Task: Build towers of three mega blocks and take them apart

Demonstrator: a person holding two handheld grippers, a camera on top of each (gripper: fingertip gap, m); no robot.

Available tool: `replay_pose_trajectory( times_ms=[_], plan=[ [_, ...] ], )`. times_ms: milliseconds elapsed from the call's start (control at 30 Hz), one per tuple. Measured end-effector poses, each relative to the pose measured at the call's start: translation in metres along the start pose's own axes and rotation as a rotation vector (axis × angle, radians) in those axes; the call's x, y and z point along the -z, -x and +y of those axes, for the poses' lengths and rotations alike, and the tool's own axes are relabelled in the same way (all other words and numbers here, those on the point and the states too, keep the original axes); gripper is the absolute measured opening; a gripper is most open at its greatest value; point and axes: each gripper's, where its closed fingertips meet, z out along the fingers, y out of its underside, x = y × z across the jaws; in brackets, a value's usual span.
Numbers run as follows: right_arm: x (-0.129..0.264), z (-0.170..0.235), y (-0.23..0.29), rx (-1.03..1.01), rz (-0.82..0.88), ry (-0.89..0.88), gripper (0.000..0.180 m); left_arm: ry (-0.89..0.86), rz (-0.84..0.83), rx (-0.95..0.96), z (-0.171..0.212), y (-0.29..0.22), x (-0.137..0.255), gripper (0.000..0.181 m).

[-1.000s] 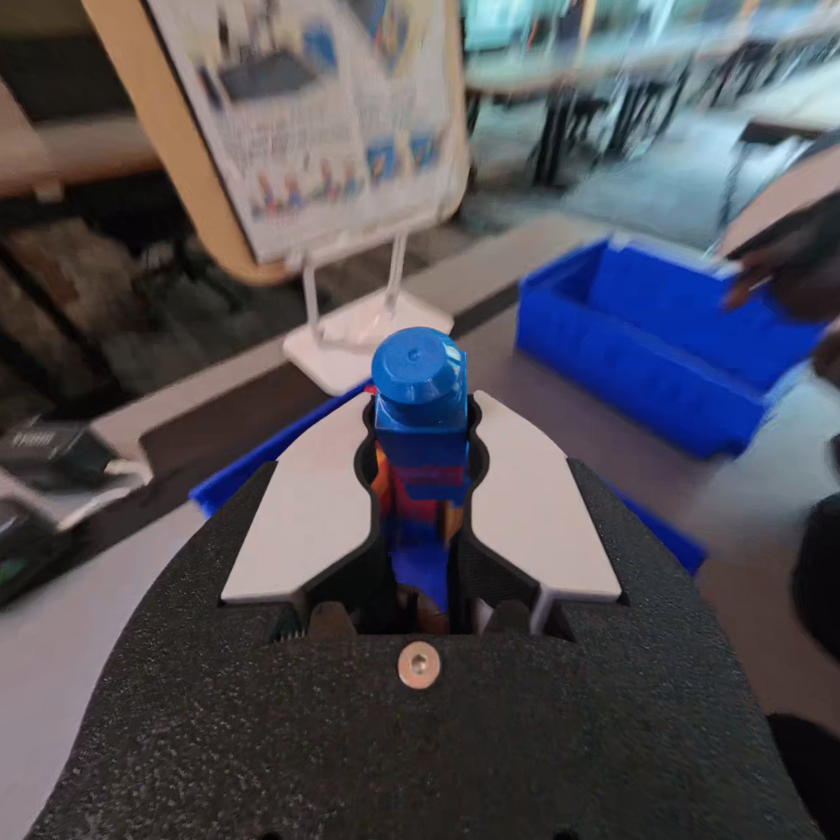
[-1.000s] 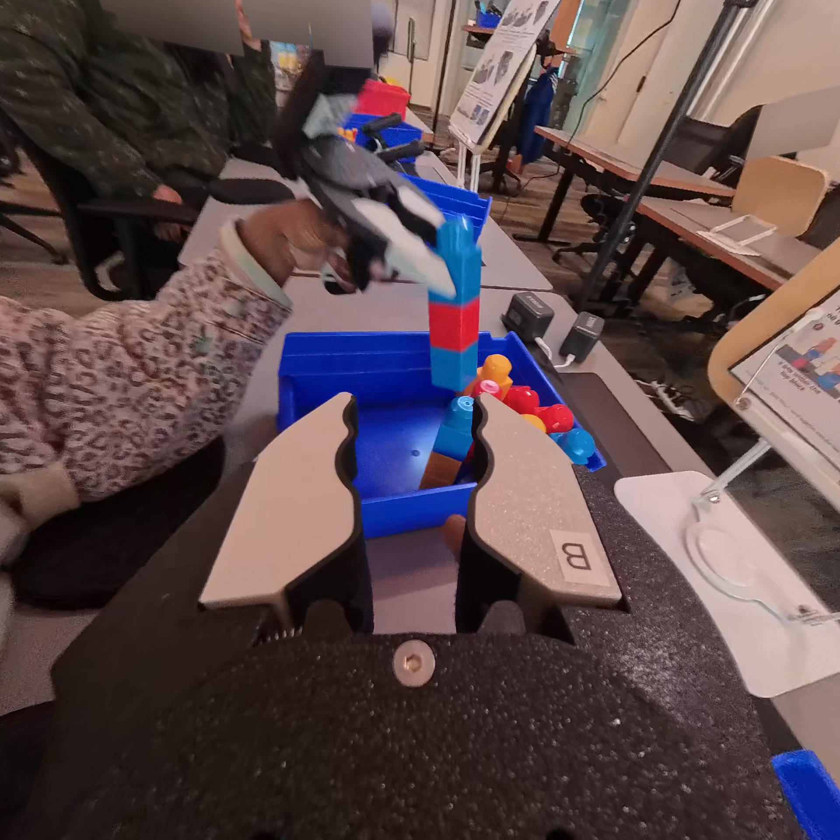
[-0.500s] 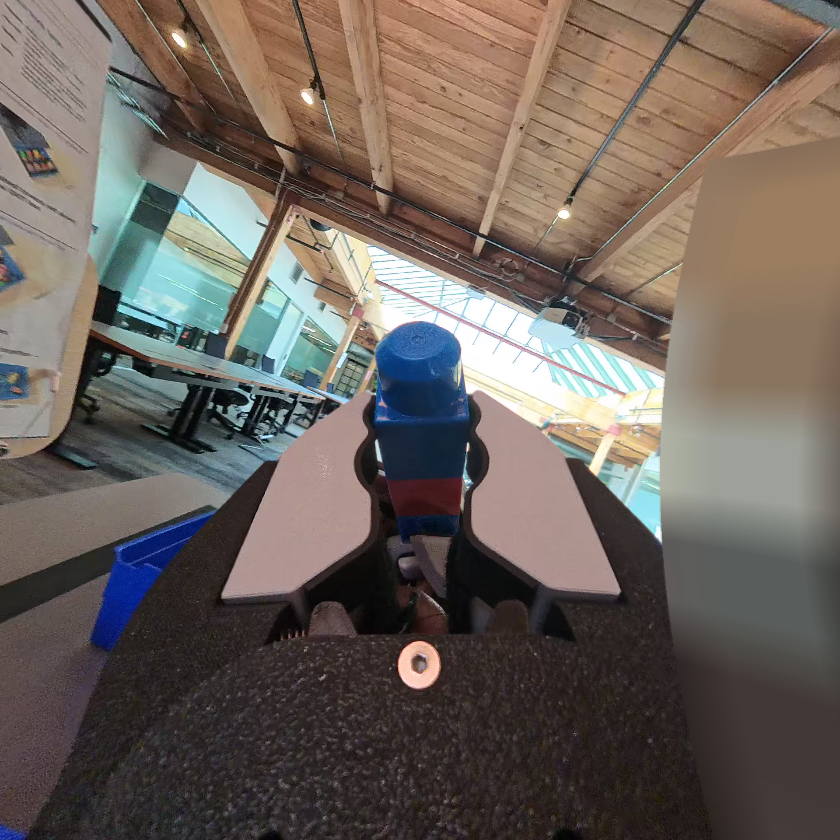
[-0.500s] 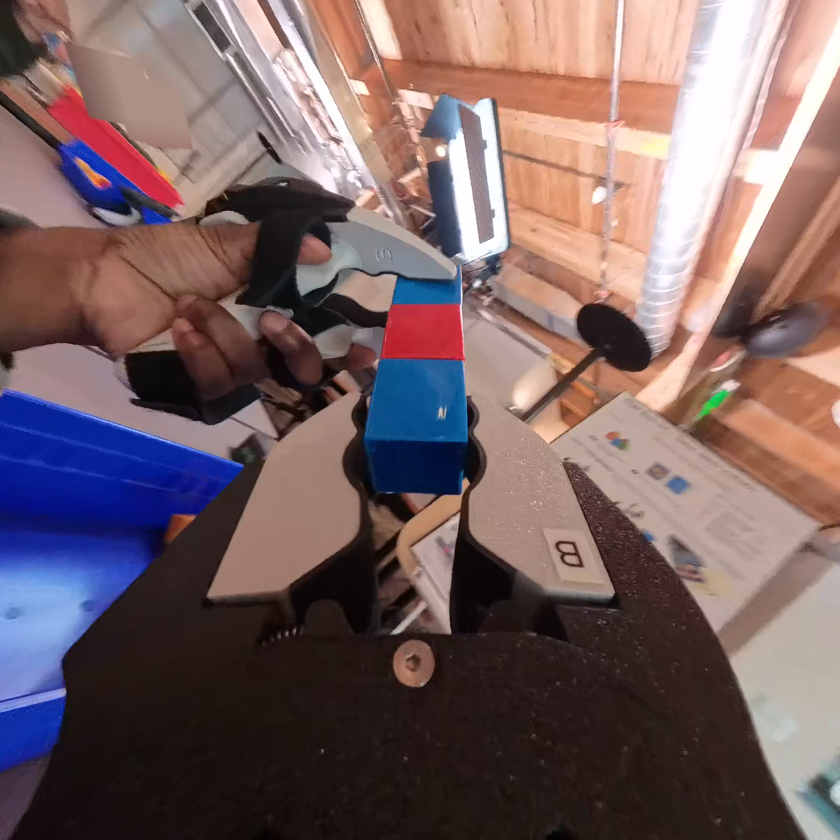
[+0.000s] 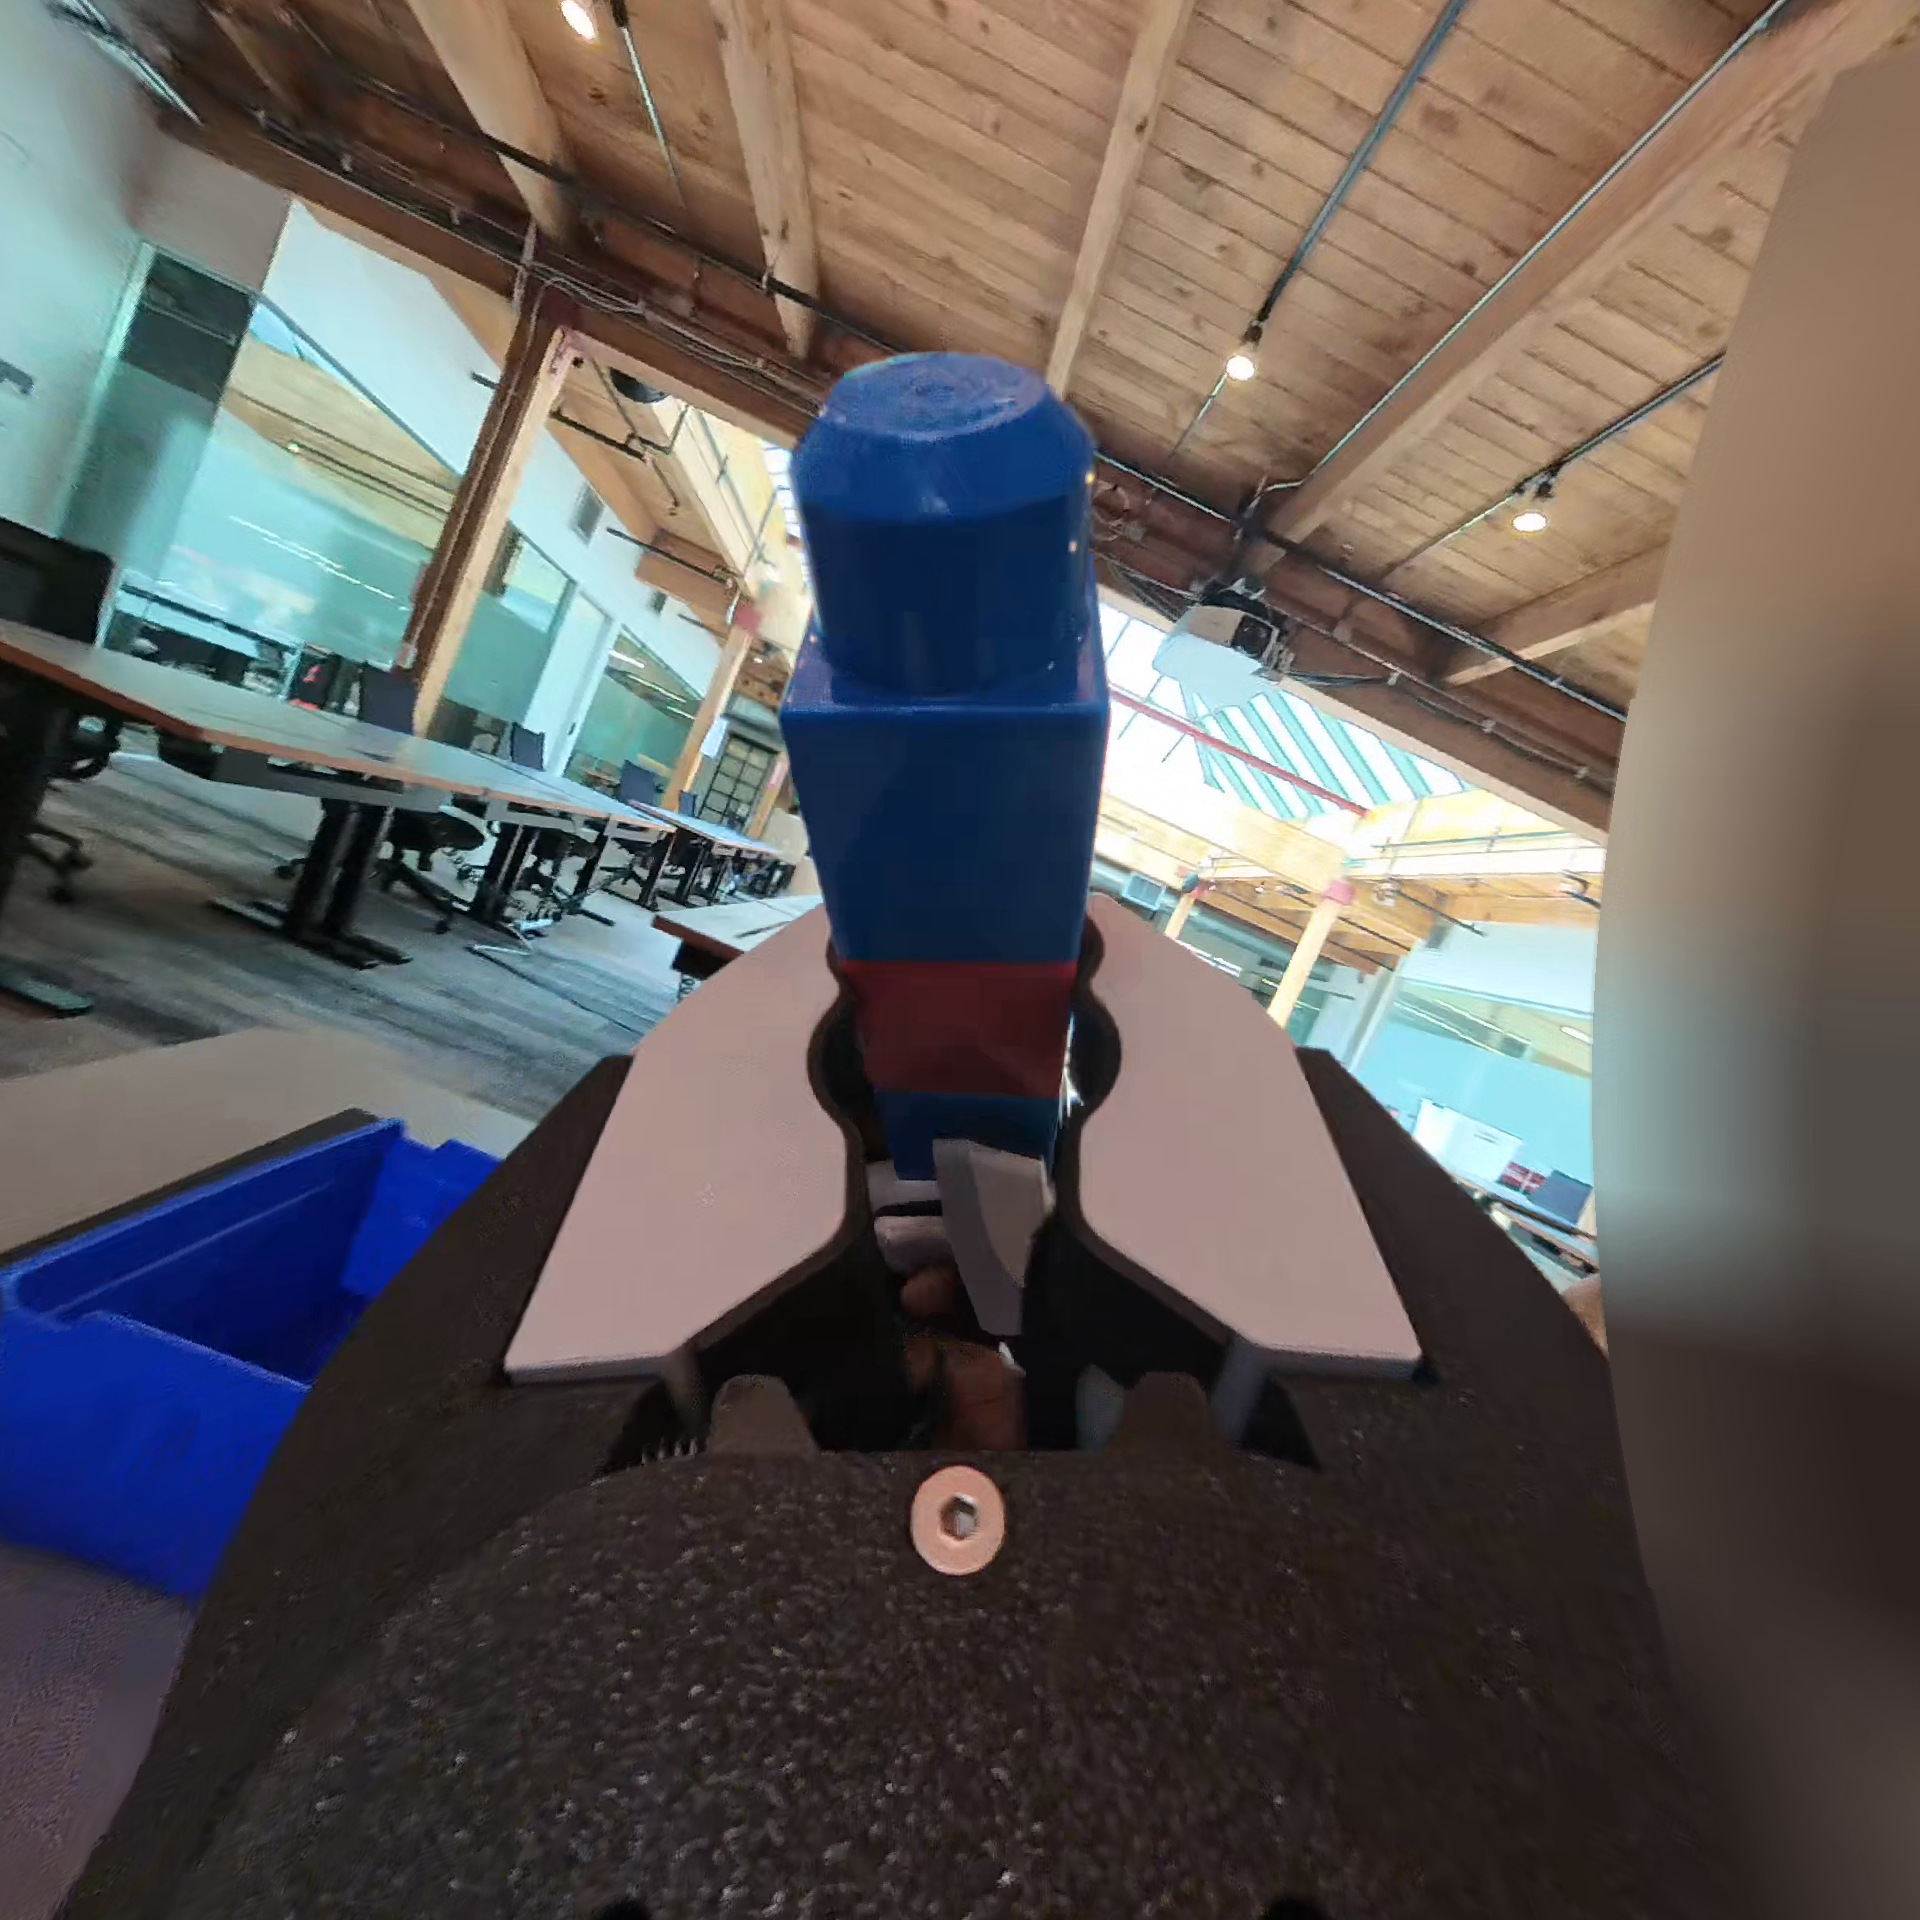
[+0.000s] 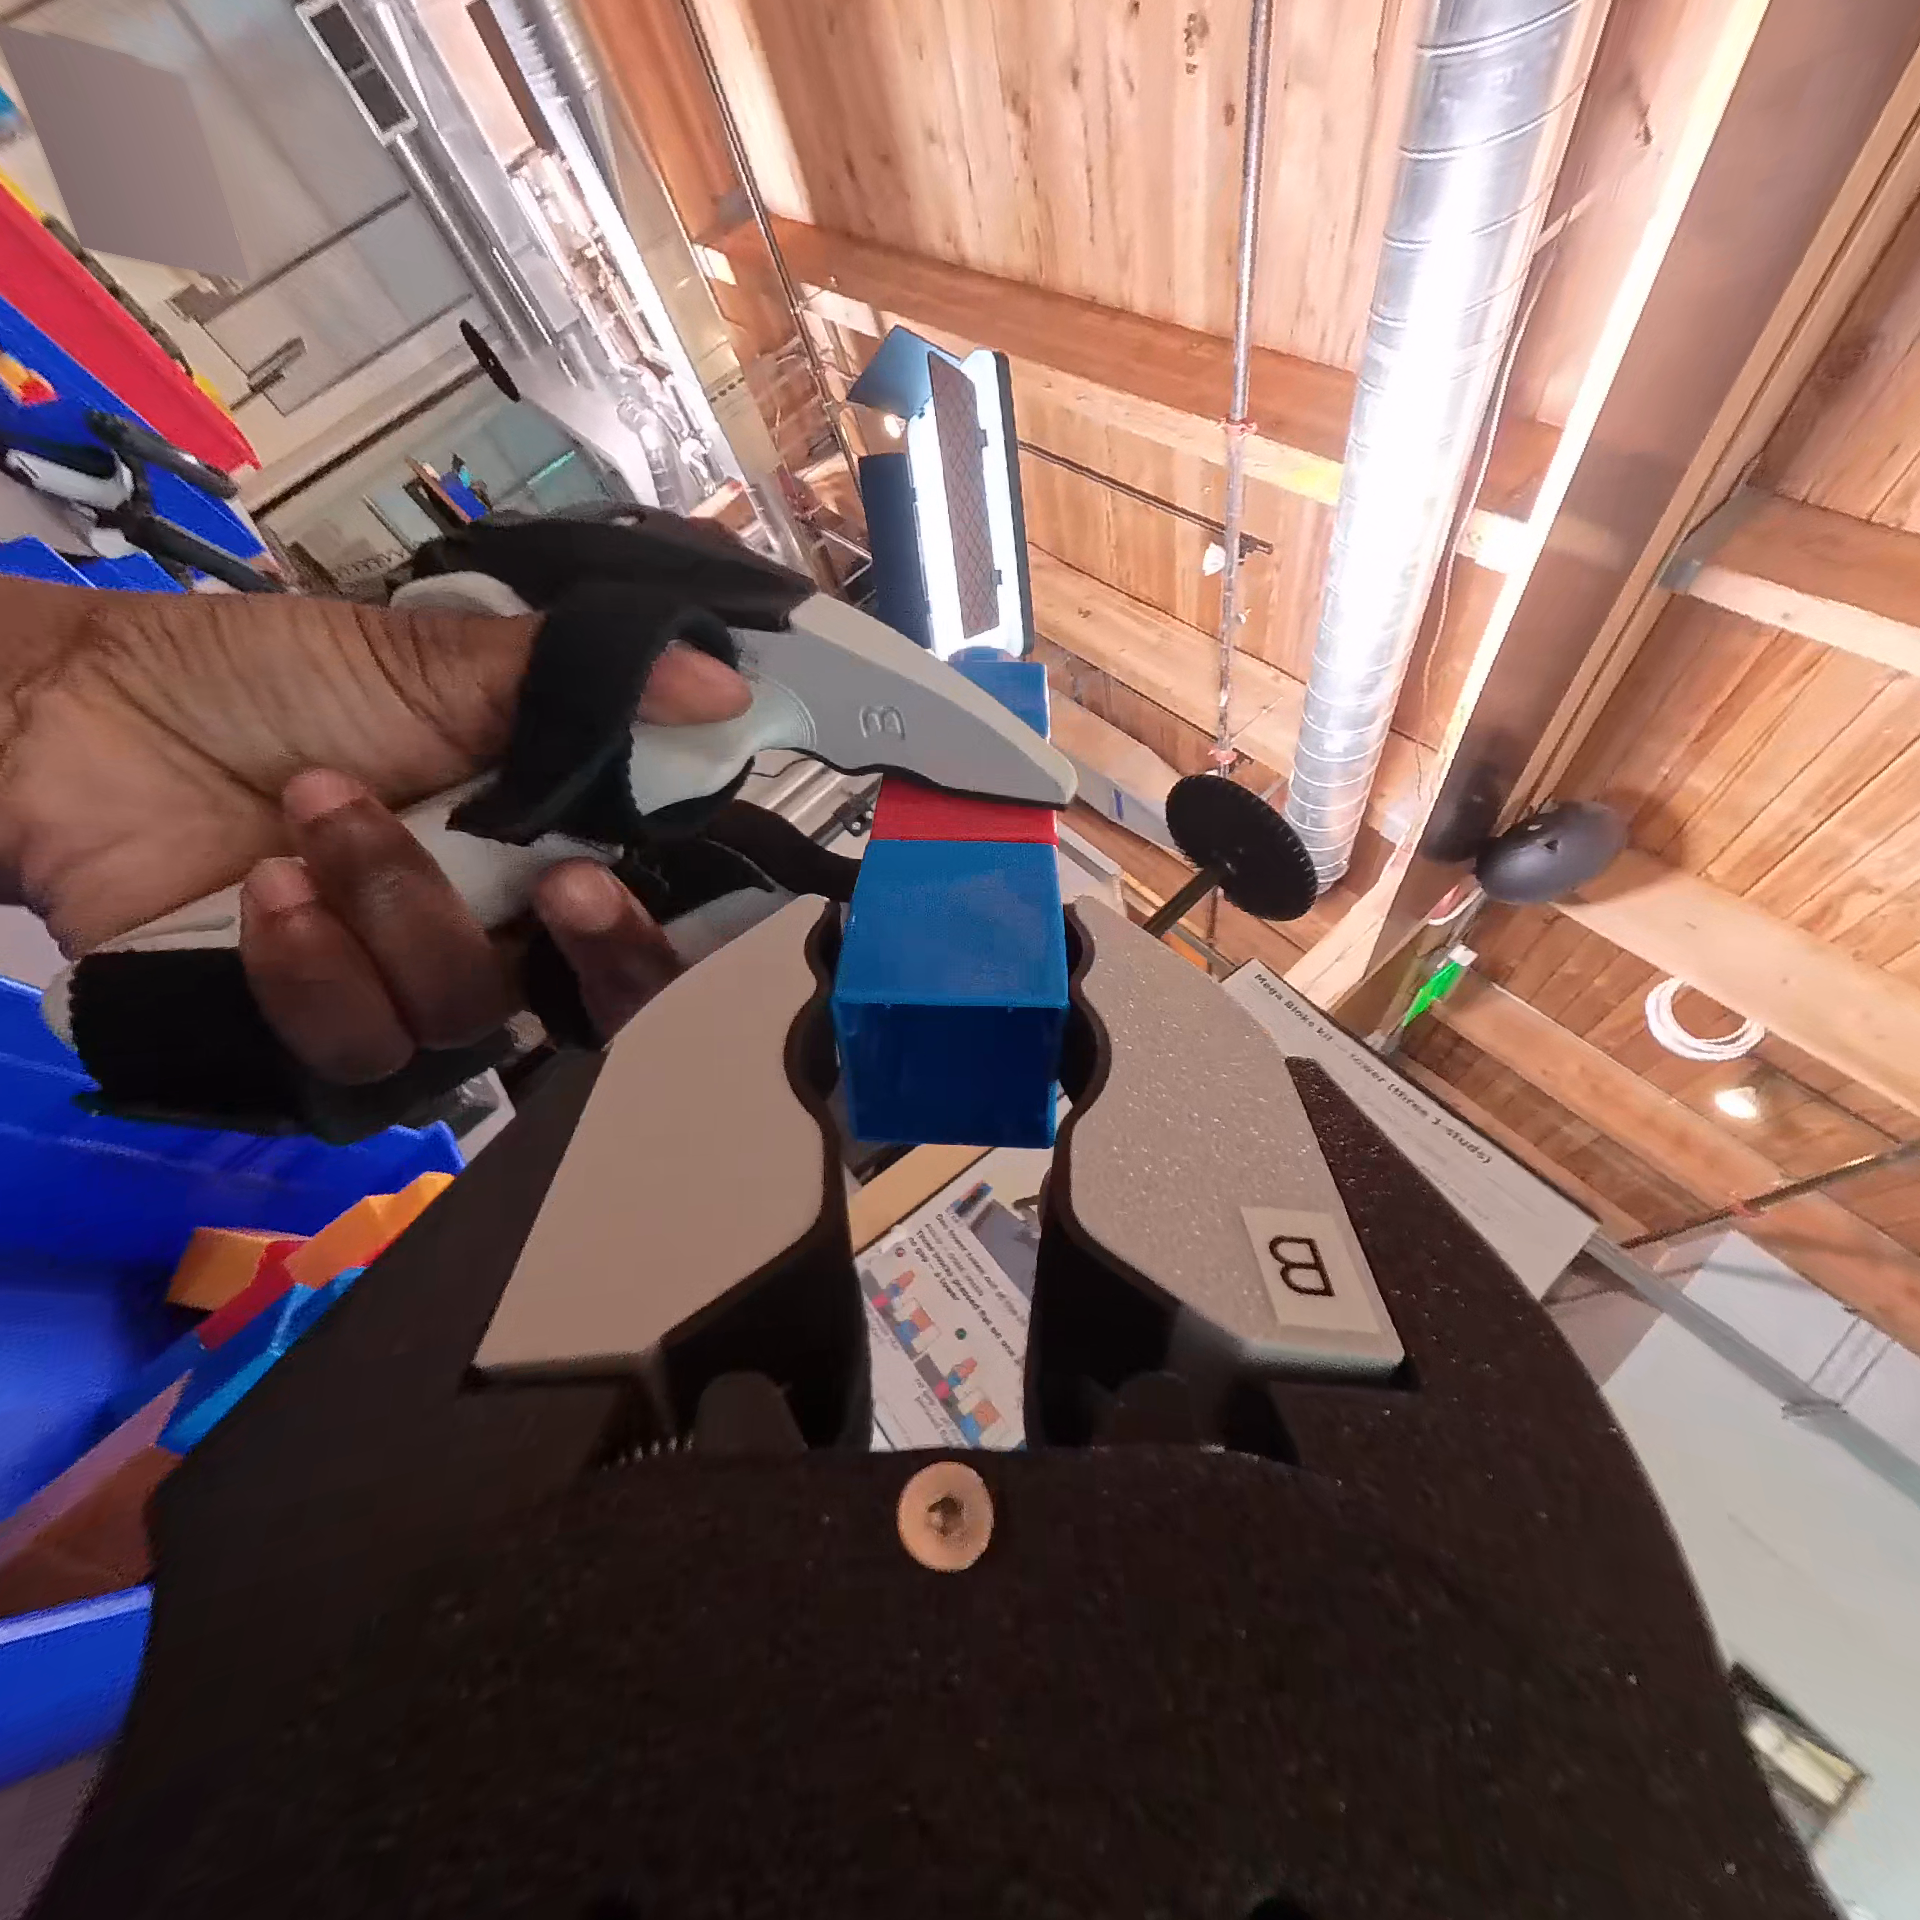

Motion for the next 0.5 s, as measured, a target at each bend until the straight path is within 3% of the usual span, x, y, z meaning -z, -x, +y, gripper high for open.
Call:
replay_pose_trajectory(
  times_ms=[233, 500],
  plan=[
    [0.003, -0.007, -0.003, 0.031, 0.026, -0.046, 0.040, -0.063, -0.014, 0.035, -0.014, 0.001, 0.009, 0.036],
    [-0.001, -0.006, 0.004, 0.067, -0.002, 0.000, 0.036, -0.015, -0.006, 0.017, -0.010, -0.001, 0.010, 0.035]
  ],
)
